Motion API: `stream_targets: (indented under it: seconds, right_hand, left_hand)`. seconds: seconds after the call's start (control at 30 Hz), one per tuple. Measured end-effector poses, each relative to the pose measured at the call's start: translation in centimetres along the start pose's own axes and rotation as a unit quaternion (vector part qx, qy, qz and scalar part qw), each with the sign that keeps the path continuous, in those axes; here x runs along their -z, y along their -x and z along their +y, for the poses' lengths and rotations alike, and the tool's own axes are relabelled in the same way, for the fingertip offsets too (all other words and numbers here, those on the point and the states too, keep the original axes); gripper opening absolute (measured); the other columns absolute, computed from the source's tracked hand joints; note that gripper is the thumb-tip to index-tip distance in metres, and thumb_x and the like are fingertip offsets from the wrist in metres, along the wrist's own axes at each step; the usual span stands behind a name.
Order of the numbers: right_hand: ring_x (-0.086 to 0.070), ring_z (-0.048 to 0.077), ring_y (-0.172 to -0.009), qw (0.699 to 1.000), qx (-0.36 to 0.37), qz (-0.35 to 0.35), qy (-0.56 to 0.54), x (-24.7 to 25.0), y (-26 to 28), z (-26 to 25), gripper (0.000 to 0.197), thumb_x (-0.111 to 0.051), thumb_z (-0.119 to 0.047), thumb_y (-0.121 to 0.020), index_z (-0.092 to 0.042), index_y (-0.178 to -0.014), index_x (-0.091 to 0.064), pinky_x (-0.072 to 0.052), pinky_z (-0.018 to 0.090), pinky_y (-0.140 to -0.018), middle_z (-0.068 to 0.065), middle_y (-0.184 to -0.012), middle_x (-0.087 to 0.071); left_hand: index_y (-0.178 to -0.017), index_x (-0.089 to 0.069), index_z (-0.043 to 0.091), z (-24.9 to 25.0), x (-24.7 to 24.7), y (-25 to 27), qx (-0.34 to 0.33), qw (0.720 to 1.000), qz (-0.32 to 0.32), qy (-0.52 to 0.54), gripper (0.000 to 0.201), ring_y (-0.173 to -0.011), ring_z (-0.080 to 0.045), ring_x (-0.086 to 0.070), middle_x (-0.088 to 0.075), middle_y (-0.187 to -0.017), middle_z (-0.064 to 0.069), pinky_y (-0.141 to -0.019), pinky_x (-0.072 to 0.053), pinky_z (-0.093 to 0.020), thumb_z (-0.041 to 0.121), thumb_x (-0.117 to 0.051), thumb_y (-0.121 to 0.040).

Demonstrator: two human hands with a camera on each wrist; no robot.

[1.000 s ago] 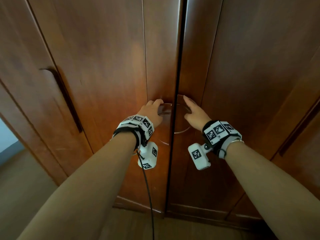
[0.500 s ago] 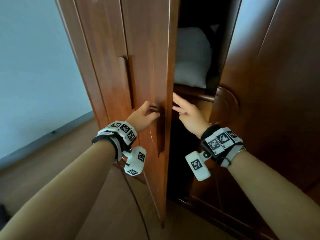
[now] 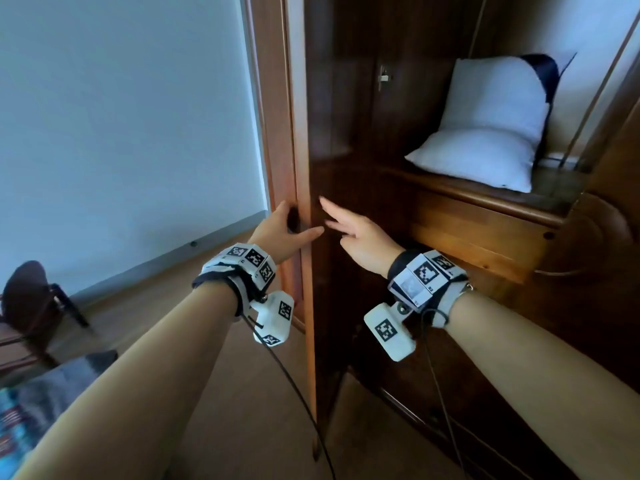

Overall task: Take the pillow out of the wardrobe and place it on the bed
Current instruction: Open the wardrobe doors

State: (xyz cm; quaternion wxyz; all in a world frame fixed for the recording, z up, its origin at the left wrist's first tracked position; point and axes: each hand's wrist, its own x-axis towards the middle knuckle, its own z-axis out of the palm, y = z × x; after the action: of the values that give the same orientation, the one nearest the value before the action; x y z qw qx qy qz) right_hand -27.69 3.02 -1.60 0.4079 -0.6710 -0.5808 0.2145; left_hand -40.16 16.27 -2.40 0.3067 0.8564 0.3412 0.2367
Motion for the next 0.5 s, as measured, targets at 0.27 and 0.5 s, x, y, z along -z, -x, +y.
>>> stream_targets:
  seconds: [0.27, 0.5]
  right_hand:
    - [-0.055, 0.003, -0.114, 0.997, -0.025, 0.062, 0.023, -3.0, -5.4, 0.5, 0.061, -0.039, 0.004, -0.086, -0.031, -0.135, -0.049, -0.045, 0.007, -0.069, -0.002, -0.141, -0.051]
    - [-0.057, 0.008, -0.116, 0.995, -0.021, 0.09, 0.038, -3.6, -7.4, 2.4, 0.048, -0.042, 0.005, -0.084, -0.026, -0.113, -0.066, -0.04, 0.012, -0.09, -0.007, -0.135, -0.054]
  left_hand:
    - [-0.111, -0.051, 0.012, -5.8, 4.1, -4.7, 0.047, 0.996, 0.075, -0.012, 0.037, -0.1, -0.024, -0.06, -0.061, -0.111, -0.006, -0.083, -0.049, -0.036, 0.035, -0.064, -0.086]
    - [-0.132, -0.043, 0.01, -8.4, 5.4, -7.7, 0.079, 0.99, 0.112, 0.016, 0.055, -0.117, -0.028, -0.055, -0.047, -0.131, -0.012, -0.1, -0.044, -0.037, 0.035, -0.064, -0.087]
